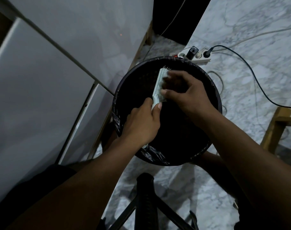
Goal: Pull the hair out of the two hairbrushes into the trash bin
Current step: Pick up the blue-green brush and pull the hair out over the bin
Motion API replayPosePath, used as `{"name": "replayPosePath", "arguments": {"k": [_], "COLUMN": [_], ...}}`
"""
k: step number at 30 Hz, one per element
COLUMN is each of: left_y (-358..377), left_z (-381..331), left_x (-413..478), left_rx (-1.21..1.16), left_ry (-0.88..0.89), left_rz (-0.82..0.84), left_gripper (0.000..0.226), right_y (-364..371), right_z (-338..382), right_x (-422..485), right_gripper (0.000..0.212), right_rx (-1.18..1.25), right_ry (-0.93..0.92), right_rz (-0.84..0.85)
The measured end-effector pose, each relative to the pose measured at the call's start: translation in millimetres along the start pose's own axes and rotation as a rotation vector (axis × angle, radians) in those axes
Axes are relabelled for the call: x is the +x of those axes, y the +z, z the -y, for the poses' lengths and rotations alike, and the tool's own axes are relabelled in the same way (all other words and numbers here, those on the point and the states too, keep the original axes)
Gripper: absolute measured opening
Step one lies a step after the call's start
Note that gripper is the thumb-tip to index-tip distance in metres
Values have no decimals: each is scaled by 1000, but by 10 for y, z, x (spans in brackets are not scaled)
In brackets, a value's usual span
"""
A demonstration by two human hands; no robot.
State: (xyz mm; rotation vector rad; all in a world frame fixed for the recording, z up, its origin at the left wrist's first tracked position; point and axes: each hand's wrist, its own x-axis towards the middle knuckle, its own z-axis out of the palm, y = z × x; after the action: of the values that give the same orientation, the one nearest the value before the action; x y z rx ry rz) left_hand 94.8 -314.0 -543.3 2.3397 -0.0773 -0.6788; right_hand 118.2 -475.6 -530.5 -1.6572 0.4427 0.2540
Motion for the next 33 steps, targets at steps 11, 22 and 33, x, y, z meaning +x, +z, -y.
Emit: {"name": "replayPosePath", "arguments": {"k": [11, 22, 33], "left_y": [0, -39, -53], "left_z": [85, 39, -72], "left_x": [70, 69, 38], "left_rx": [-20, -48, -266], "left_ry": [-60, -58, -1], "left_rz": [-41, 13, 108], "left_gripper": [35, 37, 41], "right_y": [-81, -162, 11], "right_z": [136, 14, -61], "right_x": [74, 59, 105], "right_gripper": [15, 42, 23], "right_rx": [396, -157, 376], "right_ry": [316, 457, 350], "right_rz": [-248, 2, -226]}}
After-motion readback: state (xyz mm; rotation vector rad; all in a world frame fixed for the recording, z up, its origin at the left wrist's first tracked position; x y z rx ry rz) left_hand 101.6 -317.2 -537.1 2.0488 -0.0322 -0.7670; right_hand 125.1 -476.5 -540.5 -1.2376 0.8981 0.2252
